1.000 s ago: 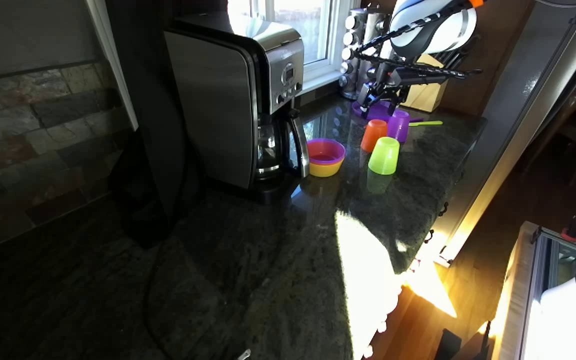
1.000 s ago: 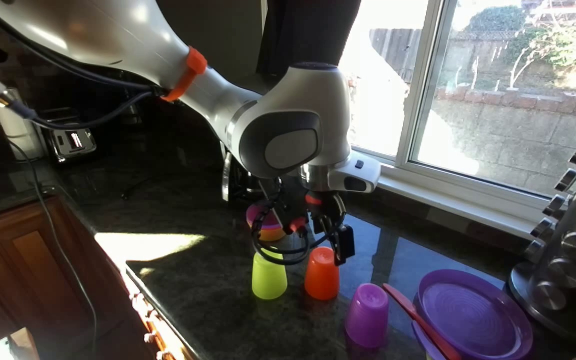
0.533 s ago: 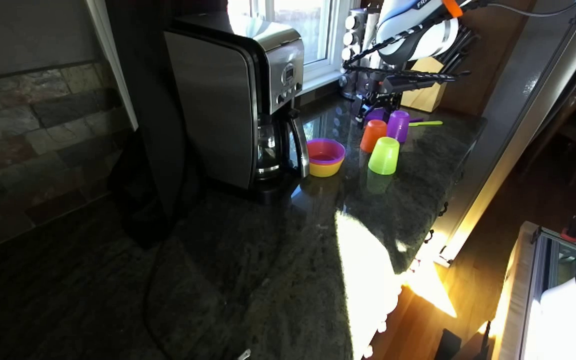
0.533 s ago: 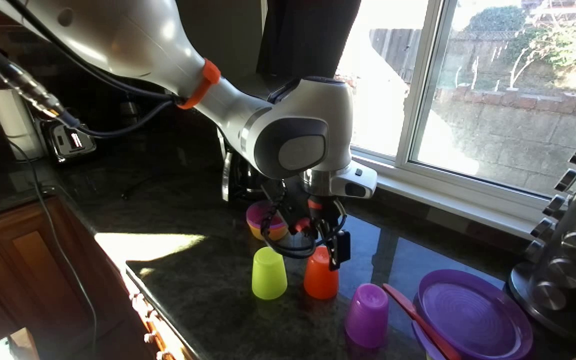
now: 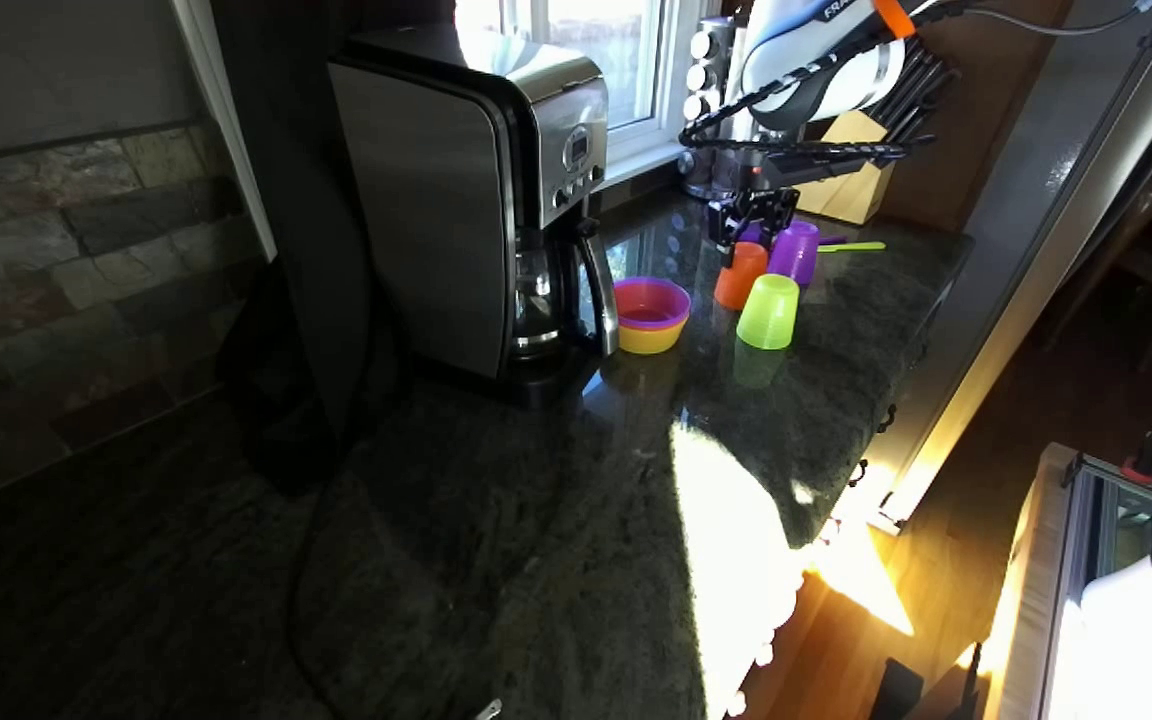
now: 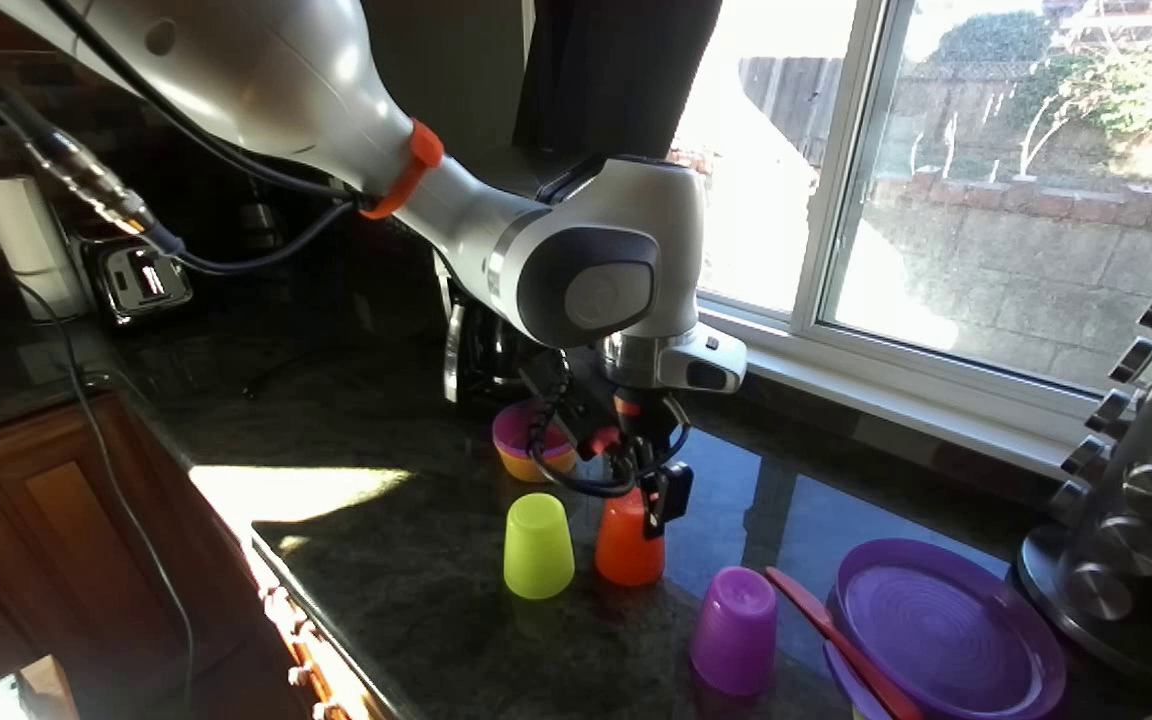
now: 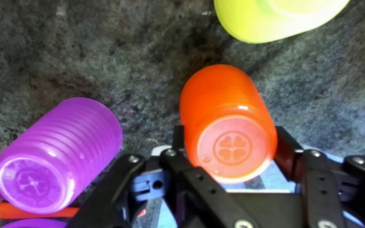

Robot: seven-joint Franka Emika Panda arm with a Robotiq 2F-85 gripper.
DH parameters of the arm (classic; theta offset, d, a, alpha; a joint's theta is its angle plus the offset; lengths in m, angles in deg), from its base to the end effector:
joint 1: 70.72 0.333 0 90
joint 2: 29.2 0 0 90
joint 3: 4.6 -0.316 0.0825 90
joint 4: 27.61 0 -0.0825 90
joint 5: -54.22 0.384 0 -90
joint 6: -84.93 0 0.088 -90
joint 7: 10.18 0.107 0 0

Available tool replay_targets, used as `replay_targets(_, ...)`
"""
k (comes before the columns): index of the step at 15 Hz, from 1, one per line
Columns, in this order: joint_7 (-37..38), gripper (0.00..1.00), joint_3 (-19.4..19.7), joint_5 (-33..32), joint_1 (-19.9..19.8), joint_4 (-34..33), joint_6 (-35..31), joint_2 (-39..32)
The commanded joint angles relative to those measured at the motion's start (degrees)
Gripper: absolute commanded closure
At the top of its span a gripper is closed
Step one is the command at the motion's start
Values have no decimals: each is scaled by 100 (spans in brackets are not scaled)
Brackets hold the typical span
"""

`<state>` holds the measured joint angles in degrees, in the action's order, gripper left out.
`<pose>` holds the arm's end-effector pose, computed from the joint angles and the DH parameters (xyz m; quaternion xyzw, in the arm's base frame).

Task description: Move the yellow cup closer to the orange cup then place the purple cup on top of the two cups to make a tower.

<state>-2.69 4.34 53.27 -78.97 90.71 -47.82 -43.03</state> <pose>0.5593 -0.1712 0.3192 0.9782 -0.2059 0.0045 0.0252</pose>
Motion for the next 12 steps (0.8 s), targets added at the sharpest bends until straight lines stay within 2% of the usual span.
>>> replay_targets(1,49,58,10,-205,95,193,200,222)
replay_targets(9,90,58,-4,-378,157,444,71,347)
replay_targets(10,112,22,-2,-382,163,460,35,352)
replay_targets(11,130,7,2,-390,168,484,9,370)
replay_targets(12,146,3,9,-397,168,517,-6,397)
